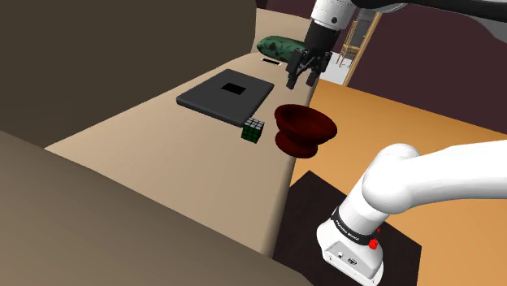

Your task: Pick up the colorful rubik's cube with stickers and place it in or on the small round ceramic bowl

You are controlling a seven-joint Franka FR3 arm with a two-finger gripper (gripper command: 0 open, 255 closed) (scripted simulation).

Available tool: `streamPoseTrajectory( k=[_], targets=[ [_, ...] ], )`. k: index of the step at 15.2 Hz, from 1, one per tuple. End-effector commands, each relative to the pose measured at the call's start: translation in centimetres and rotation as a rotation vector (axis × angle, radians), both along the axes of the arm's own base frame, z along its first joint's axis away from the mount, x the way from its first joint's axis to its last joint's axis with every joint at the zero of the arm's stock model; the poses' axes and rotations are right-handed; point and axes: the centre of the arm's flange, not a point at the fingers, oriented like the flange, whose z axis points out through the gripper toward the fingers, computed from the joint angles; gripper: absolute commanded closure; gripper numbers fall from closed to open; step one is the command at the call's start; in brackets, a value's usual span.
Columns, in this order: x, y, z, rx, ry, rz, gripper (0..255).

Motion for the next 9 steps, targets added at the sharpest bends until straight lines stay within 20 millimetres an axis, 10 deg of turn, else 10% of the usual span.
streamPoseTrajectory(
  k=[1,9],
  targets=[
    [0.0,0.0,0.0,0.0,0.0,0.0,0],
    [6.2,3.4,-8.1,-0.002,0.031,0.032,0]
  ],
)
